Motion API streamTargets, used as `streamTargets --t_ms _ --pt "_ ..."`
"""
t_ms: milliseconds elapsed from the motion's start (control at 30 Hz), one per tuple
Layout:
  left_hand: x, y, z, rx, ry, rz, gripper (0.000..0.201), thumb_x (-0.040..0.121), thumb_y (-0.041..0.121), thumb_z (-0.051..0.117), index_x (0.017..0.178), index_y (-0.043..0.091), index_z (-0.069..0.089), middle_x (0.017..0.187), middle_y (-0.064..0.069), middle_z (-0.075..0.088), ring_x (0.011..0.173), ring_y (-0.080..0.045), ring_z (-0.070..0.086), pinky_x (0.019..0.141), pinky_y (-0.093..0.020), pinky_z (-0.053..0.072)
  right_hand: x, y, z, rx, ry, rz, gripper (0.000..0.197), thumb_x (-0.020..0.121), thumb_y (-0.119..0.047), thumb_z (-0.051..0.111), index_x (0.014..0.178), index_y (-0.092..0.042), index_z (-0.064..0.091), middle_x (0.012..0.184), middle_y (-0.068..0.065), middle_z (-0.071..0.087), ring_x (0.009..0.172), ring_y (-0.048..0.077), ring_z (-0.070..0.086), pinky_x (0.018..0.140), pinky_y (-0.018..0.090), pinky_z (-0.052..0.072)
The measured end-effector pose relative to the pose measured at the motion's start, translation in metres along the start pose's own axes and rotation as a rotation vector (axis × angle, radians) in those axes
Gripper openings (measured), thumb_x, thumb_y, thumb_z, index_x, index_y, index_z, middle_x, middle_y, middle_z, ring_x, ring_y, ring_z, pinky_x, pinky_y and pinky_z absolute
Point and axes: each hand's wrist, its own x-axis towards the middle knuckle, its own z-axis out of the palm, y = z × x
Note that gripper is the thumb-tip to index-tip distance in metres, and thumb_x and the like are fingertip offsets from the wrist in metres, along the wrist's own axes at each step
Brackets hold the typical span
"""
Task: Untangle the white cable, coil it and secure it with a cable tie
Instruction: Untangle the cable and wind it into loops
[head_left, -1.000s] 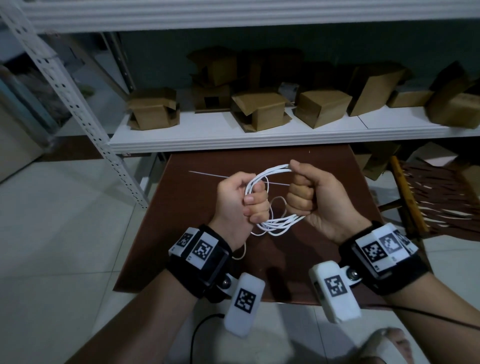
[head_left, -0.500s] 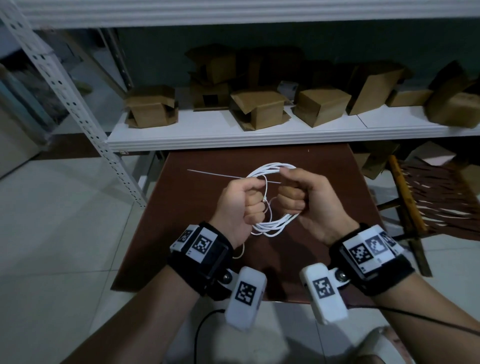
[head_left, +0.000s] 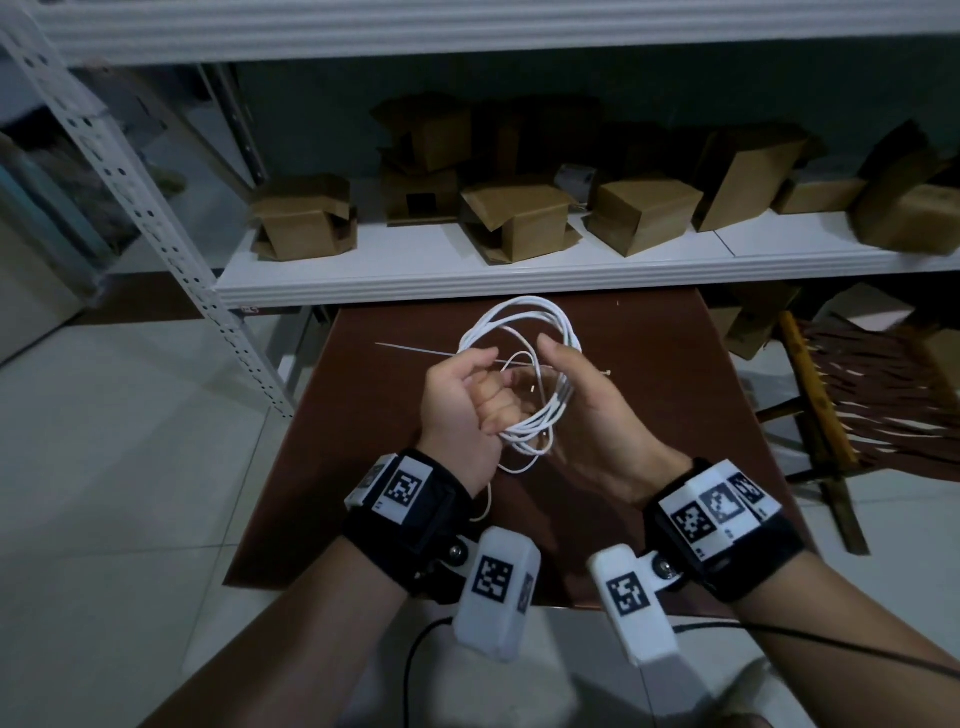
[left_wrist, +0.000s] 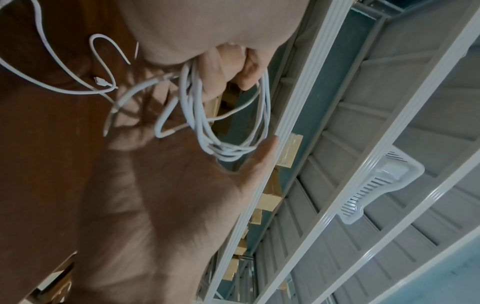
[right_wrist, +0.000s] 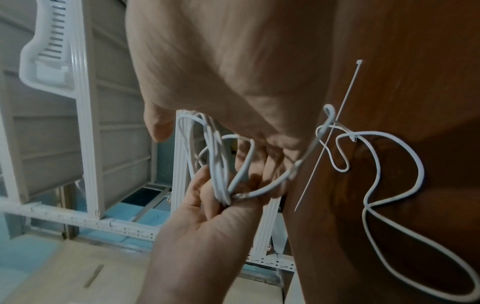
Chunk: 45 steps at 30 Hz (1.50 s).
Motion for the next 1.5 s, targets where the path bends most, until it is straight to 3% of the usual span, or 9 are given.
streamTargets --t_ms 167,367,567,733,900,1033,1167,1367,1500 --pt "-0.001 0.007 0.0 0.139 0.033 0.07 0.056 0.097 0.012 0.054 0.052 0.025 0.023 0.043 0.007 0.014 0.032 -0.01 0.012 0.031 -0.022 0.016 -0.006 -0.003 0.0 -0.354 0.018 0.036 0.076 0.103 -0.061 0.043 0.109 0.011 0.067 0.089 0.035 0.068 0.077 0.038 0.062 0.082 0.047 0.052" --pt "-0.003 0.025 -0.003 0.25 0.133 0.204 0.048 0.097 0.007 0.058 0.064 0.024 0.028 0.049 0.007 0.017 0.036 -0.008 0.013 0.033 -0.021 0.013 -0.014 -0.01 -0.004 -0.505 0.136 -0.026 0.041 0.103 -0.041 0.059 0.083 -0.005 0.062 0.054 -0.003 0.053 0.046 0.007 0.044 0.048 0.018 0.035" --pt "-0.002 0.033 -0.005 0.214 0.214 0.228 0.049 0.096 0.006 0.059 0.062 0.023 0.028 0.05 0.007 0.017 0.037 -0.009 0.013 0.034 -0.022 0.012 -0.011 -0.008 -0.024 -0.652 0.207 -0.148 0.025 0.09 -0.012 0.077 0.078 0.008 0.07 0.063 0.0 0.066 0.056 0.001 0.056 0.059 0.014 0.042" --pt "-0.002 0.033 -0.006 0.218 0.224 0.23 0.049 0.096 0.006 0.059 0.062 0.023 0.028 0.05 0.007 0.017 0.037 -0.008 0.013 0.033 -0.022 0.013 -0.002 -0.004 -0.036 -0.928 0.324 -0.222 0.011 0.071 -0.019 0.083 0.074 -0.026 0.077 0.078 -0.003 0.073 0.075 0.014 0.067 0.075 0.043 0.055" --pt "-0.002 0.026 -0.004 0.22 0.213 0.206 0.049 0.096 0.005 0.059 0.062 0.023 0.029 0.049 0.007 0.017 0.036 -0.008 0.013 0.034 -0.021 0.012 -0.005 0.0 -0.037 -1.173 0.575 -0.304 0.017 0.072 -0.034 0.094 0.074 -0.04 0.078 0.086 -0.009 0.062 0.086 0.012 0.06 0.076 0.031 0.047" --pt "-0.002 0.022 -0.002 0.218 0.196 0.192 0.05 0.096 0.005 0.058 0.063 0.024 0.026 0.048 0.007 0.016 0.036 -0.008 0.013 0.033 -0.021 0.013 -0.004 0.002 -0.032 -0.895 0.553 -0.164 0.008 0.083 -0.021 0.086 0.078 -0.02 0.08 0.066 0.0 0.076 0.062 0.016 0.071 0.065 0.034 0.056" --pt "-0.001 0.019 -0.003 0.218 0.197 0.169 0.048 0.096 0.005 0.058 0.065 0.024 0.027 0.049 0.007 0.016 0.036 -0.008 0.013 0.032 -0.022 0.014 -0.001 0.001 -0.022 -0.286 0.48 -0.141 0.013 0.09 0.004 0.064 0.094 0.015 0.069 0.094 0.031 0.074 0.085 0.032 0.073 0.092 0.044 0.059" --pt "-0.001 0.011 -0.002 0.251 0.188 0.117 0.049 0.097 0.006 0.058 0.064 0.024 0.028 0.048 0.008 0.017 0.035 -0.007 0.014 0.031 -0.02 0.014 0.0 -0.002 -0.017 0.073 0.484 -0.199 0.04 0.084 0.01 0.076 0.114 -0.006 0.054 0.091 0.025 0.07 0.071 0.025 0.066 0.062 0.031 0.055" --pt "0.0 0.013 -0.001 0.248 0.192 0.105 0.048 0.098 0.006 0.058 0.064 0.024 0.028 0.048 0.008 0.018 0.034 -0.007 0.015 0.03 -0.02 0.015 0.004 -0.002 -0.027 0.175 0.443 -0.145 0.046 0.076 0.006 0.074 0.118 0.019 0.059 0.1 0.031 0.057 0.078 0.026 0.065 0.068 0.029 0.061"
